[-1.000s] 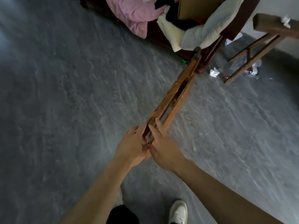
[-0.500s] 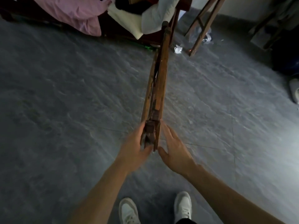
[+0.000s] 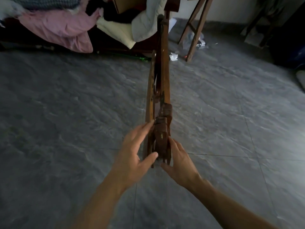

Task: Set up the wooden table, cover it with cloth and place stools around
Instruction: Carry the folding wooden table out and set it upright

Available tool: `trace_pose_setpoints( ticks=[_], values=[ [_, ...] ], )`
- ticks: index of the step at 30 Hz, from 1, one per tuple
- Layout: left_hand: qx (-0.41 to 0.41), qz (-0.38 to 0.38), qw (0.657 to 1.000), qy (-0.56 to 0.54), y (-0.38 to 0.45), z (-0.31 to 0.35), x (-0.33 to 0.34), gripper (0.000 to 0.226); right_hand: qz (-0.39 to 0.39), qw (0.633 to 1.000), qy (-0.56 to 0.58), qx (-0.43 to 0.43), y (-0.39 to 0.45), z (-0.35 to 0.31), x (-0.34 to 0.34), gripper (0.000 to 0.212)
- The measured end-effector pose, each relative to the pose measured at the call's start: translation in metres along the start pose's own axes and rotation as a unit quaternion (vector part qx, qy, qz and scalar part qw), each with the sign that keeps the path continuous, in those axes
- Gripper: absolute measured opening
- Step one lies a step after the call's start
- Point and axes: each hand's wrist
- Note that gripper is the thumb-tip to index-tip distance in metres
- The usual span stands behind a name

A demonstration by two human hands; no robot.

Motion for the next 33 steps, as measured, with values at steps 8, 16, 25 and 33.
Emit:
trace_pose_setpoints(
  ticks=[8,16,25,33],
  values=[
    [-0.011,0.039,0.998,0.041,0.000,-0.076,0.116,0.090,0.148,0.983,0.056,-0.092,0.002,0.081,0.032,0.083],
    [0.003,0.172,0.985,-0.021,-0.001,-0.102,0.159,0.068,0.174,0.970,0.098,-0.140,0.010,0.100,0.062,0.089],
    [0.075,0.123,0.985,0.095,-0.006,-0.124,0.162,0.076,0.163,0.975,0.071,-0.131,0.018,0.104,0.070,0.091],
    [0.074,0.110,0.986,0.101,-0.002,-0.130,0.156,0.079,0.219,0.965,0.051,-0.134,0.010,0.121,0.040,0.096]
  ],
)
Point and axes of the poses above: each hand's wrist, its own y-axis towards the middle knuckle, its own x-axis out of the palm, z = x × y, and after that the axes turned 8 degrees about y, right-handed
